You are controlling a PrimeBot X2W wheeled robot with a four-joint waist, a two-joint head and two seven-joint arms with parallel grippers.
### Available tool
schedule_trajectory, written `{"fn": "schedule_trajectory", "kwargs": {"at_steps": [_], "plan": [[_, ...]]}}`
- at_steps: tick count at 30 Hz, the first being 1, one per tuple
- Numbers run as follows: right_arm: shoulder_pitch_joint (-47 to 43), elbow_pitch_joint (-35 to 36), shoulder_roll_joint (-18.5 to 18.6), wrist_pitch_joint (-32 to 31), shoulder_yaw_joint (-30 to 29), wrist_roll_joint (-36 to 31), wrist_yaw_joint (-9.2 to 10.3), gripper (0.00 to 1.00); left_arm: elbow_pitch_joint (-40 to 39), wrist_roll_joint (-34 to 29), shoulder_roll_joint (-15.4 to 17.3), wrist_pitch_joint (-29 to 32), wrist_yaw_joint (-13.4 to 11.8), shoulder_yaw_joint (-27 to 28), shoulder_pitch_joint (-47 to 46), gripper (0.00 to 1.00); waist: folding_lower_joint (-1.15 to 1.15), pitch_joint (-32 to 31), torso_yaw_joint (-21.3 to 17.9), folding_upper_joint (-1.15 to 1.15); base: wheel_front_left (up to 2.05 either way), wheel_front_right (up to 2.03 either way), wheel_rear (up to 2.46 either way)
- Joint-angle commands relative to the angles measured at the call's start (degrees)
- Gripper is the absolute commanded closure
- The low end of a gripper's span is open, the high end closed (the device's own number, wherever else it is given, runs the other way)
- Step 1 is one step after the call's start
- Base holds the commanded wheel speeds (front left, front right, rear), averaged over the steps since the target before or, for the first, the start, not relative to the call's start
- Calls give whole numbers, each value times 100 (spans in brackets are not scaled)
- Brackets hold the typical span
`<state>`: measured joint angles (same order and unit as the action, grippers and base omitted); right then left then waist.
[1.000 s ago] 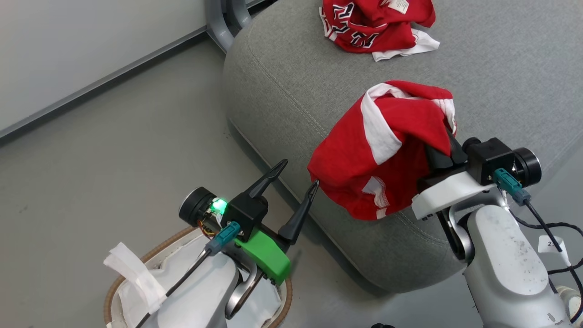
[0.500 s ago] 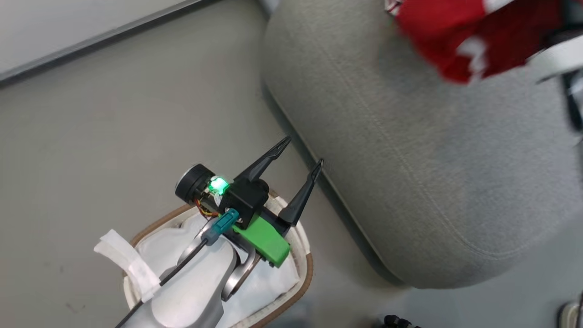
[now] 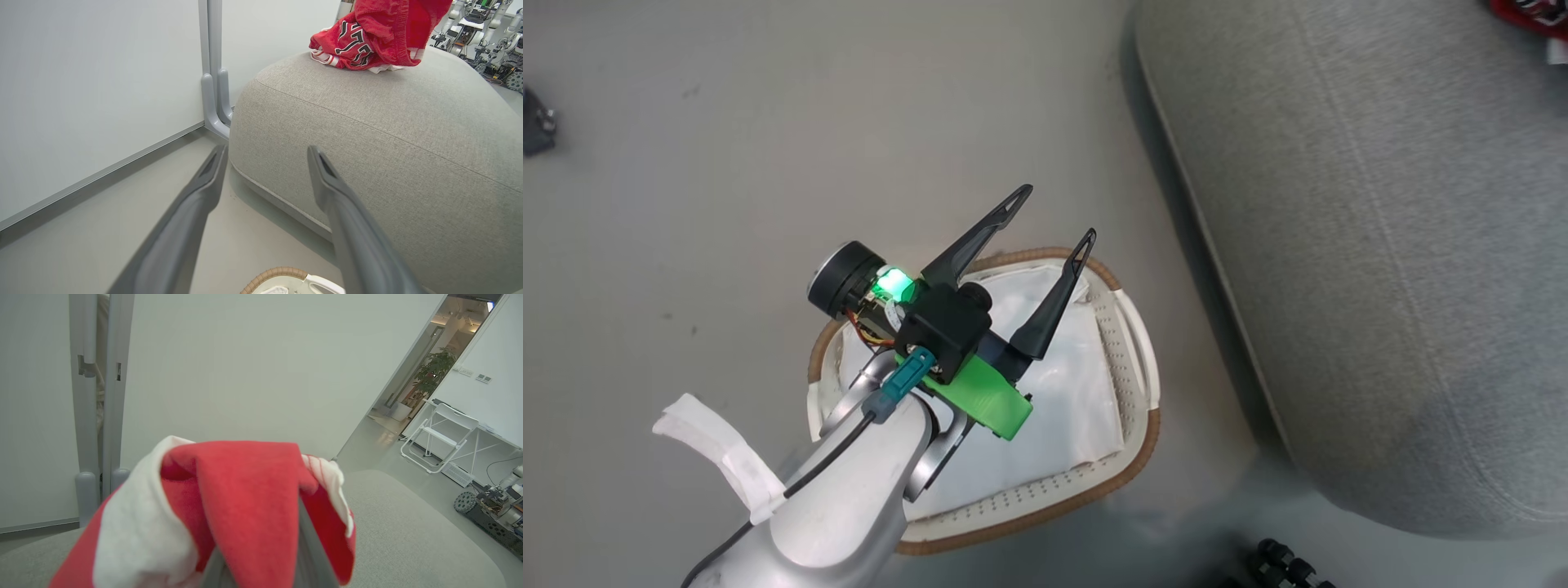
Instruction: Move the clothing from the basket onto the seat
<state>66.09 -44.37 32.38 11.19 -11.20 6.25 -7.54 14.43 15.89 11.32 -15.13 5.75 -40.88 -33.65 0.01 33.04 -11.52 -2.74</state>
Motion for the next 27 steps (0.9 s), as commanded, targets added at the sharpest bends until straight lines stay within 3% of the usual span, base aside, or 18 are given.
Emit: {"fn": "schedule_trajectory", "kwargs": {"at_steps": [1,7,15,16,17,18,19,27], "plan": [[-23,-188,-37,34,-52,-59,9,100,-73,-80,28,1,-37,11,-107,0,-1,567,536,0,0,0,0],[-221,-1012,-235,144,-207,-232,10,100,-217,-69,110,27,-106,-16,-5,0,-1,696,556,0,0,0,0],[-197,-1554,-515,302,14,-249,9,100,-242,9,225,110,-139,-27,88,0,-1,618,309,0,0,0,0],[-197,-1590,-576,313,48,-208,9,87,-239,23,234,109,-144,-21,101,0,-1,589,276,0,0,0,0],[-212,-1616,-612,333,101,-180,9,58,-240,35,235,105,-148,-16,117,0,-1,553,241,0,0,0,0],[-235,-1617,-629,341,154,-160,9,10,-237,53,241,103,-157,-4,135,0,-1,518,202,0,0,0,0],[-283,-1617,-646,357,222,-136,9,0,-230,68,249,98,-165,5,151,0,-1,475,160,0,0,0,0],[-664,-1446,-771,384,844,233,9,0,-63,258,250,40,-241,140,263,0,-1,29,-85,0,0,0,0]]}}
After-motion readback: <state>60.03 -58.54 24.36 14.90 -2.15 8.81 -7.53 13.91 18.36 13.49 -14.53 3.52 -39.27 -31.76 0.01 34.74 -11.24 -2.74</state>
